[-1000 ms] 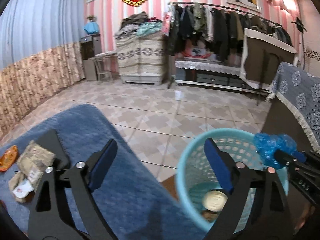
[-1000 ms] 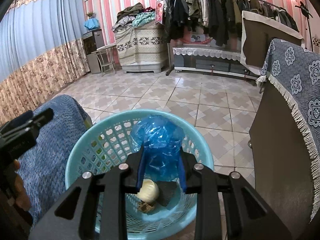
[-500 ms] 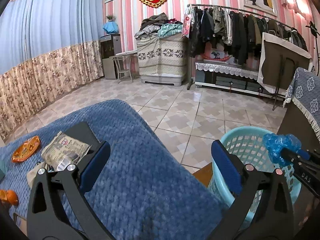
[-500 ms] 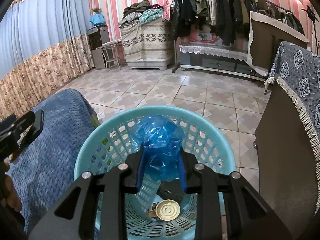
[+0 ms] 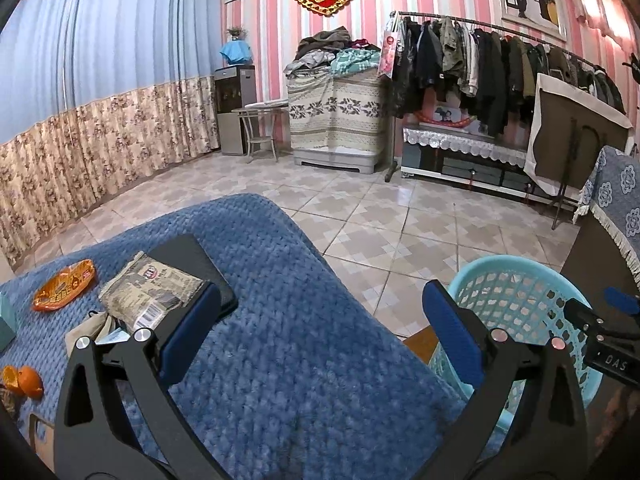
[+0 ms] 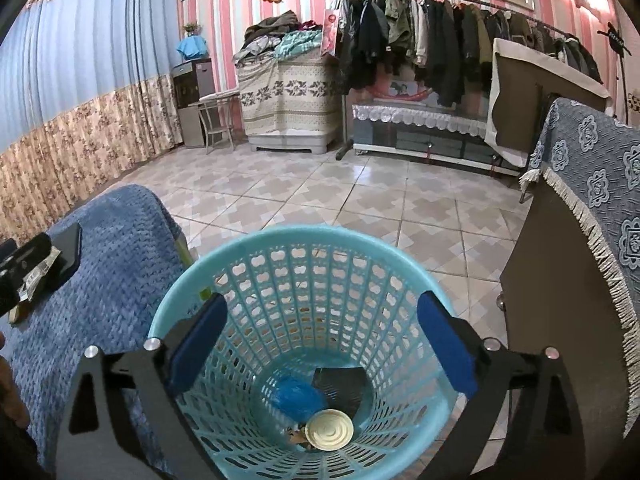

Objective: Collect trash
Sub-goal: 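Move both tools back over the remaining items on the blanket, then lower the left tool onto the brown crumpled wrapper and close on it, then grasp the printed snack packet with the right tool while the left holds the wrapper, then carry the wrapper in the left tool and packet in the right tool over the basket, then open the left tool to drop the wrapper, then the right tool to drop the packet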

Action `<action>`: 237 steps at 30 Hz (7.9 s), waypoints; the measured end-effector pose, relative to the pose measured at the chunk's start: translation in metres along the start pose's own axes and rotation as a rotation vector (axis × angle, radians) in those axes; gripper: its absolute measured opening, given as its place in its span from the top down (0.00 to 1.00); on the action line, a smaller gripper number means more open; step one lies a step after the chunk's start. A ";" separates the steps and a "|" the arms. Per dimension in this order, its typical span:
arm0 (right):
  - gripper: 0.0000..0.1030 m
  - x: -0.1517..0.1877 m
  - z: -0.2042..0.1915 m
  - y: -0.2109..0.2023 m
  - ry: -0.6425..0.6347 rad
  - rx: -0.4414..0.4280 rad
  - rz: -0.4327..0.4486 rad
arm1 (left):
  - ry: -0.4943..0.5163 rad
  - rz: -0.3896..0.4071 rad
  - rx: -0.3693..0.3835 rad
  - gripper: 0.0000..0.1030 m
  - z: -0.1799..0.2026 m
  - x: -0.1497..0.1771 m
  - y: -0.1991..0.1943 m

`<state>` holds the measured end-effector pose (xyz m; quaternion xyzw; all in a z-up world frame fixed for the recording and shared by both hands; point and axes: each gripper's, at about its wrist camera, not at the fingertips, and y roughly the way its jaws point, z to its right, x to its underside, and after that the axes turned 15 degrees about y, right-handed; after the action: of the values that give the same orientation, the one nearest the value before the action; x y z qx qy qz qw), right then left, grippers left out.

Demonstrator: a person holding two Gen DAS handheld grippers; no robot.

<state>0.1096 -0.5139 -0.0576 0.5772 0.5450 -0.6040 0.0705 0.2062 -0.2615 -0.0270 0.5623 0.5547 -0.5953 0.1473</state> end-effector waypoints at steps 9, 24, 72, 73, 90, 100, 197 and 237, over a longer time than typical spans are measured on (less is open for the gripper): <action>0.04 0.000 0.000 -0.001 0.001 0.007 0.002 | -0.005 0.007 -0.011 0.05 -0.011 0.004 -0.012; 0.04 0.010 -0.039 -0.014 -0.043 -0.057 0.013 | -0.044 -0.003 -0.079 0.05 -0.061 0.035 -0.051; 0.04 0.112 -0.196 -0.059 -0.369 -0.284 -0.091 | -0.264 -0.206 -0.357 0.05 -0.238 0.208 -0.152; 0.04 0.113 -0.196 -0.058 -0.370 -0.280 -0.092 | -0.270 -0.212 -0.360 0.05 -0.243 0.211 -0.151; 0.04 0.122 -0.207 -0.049 -0.410 -0.269 -0.126 | -0.371 -0.306 -0.347 0.20 -0.297 0.239 -0.116; 0.04 0.113 -0.221 -0.044 -0.371 -0.319 -0.140 | -0.350 -0.307 -0.303 0.68 -0.297 0.234 -0.109; 0.99 -0.025 0.047 -0.036 0.143 -0.071 0.062 | -0.048 0.034 0.038 0.68 -0.098 0.033 -0.079; 0.99 -0.030 0.061 -0.009 0.151 -0.016 0.008 | 0.209 0.016 0.385 0.47 0.139 -0.023 0.036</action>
<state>0.0751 -0.5714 -0.0450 0.6226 0.5512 -0.5543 0.0360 0.1722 -0.3992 -0.0597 0.6431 0.4383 -0.6277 -0.0163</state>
